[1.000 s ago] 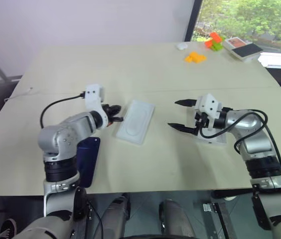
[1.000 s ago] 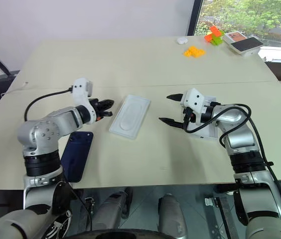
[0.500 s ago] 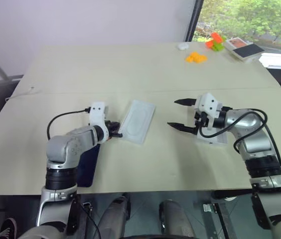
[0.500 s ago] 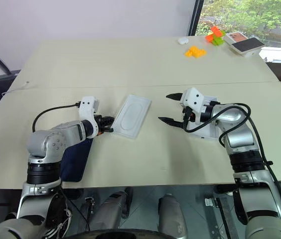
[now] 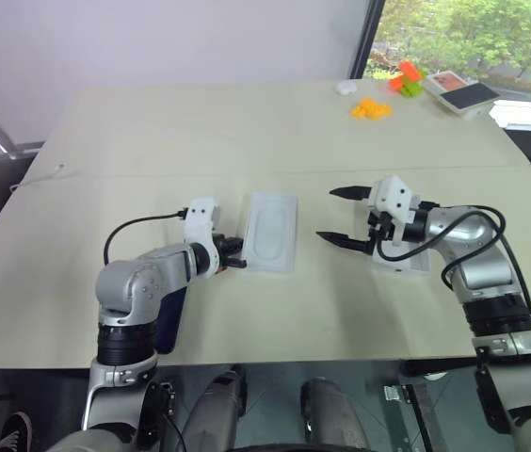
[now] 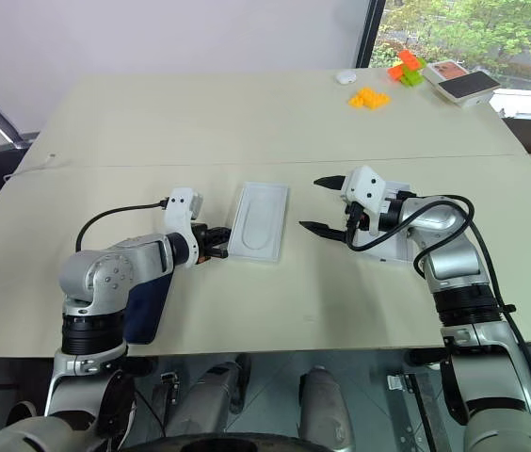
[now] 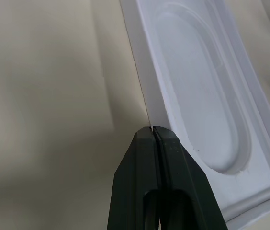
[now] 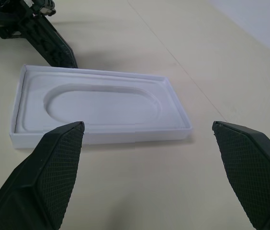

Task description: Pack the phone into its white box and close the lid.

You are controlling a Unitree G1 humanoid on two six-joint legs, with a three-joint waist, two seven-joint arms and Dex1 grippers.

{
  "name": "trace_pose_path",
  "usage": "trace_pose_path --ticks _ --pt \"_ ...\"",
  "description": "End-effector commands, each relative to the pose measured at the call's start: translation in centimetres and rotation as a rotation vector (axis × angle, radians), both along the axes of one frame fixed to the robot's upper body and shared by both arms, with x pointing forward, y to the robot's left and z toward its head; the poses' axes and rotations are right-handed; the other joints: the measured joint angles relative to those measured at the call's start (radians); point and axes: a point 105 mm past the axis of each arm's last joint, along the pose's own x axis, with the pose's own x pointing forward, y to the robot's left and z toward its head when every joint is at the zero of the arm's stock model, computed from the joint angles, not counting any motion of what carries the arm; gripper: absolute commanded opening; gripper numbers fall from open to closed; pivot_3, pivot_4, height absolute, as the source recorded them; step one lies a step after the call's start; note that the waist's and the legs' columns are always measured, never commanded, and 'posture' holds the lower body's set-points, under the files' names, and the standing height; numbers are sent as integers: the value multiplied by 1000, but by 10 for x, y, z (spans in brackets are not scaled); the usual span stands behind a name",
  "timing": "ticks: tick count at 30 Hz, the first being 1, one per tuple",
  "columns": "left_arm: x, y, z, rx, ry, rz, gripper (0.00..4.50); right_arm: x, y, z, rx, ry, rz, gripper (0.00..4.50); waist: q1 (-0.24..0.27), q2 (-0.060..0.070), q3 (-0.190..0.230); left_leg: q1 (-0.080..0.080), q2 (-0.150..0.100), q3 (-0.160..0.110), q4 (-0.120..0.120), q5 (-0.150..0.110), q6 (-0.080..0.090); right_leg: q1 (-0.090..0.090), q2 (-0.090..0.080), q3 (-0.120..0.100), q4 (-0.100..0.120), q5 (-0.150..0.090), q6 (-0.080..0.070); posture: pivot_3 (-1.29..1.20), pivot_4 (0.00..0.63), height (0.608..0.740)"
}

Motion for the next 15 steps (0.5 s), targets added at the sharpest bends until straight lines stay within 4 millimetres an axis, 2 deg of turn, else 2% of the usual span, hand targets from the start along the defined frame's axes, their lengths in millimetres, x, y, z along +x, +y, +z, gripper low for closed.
trace_pose_path --ticks 1,7,11,14,15 --pt "-1 -6 7 15 -43 -22 77 1 0 15 13 -55 3 4500 0 0 0 0 0 0 0 0 0 0 0 0 0 0 0 0 150 740" --pt "3 3 12 23 -68 1 77 1 1 15 13 -56 2 4500 -1 0 0 0 0 0 0 0 0 0 0 0 0 0 0 0 150 740" --pt "0 8 35 -41 -126 -26 77 1 1 17 21 -55 1 4500 0 0 0 0 0 0 0 0 0 0 0 0 0 0 0 0 150 740" --pt "-6 20 58 -37 -193 -59 77 -1 0 20 42 -44 3 4500 -2 0 0 0 0 -1 0 0 0 -1 0 0 0 0 0 0 150 740" --pt "-7 30 64 -9 -213 -52 77 -2 0 22 52 -37 7 4500 -2 0 0 0 1 -1 -1 0 0 -1 0 0 0 0 0 0 150 740"
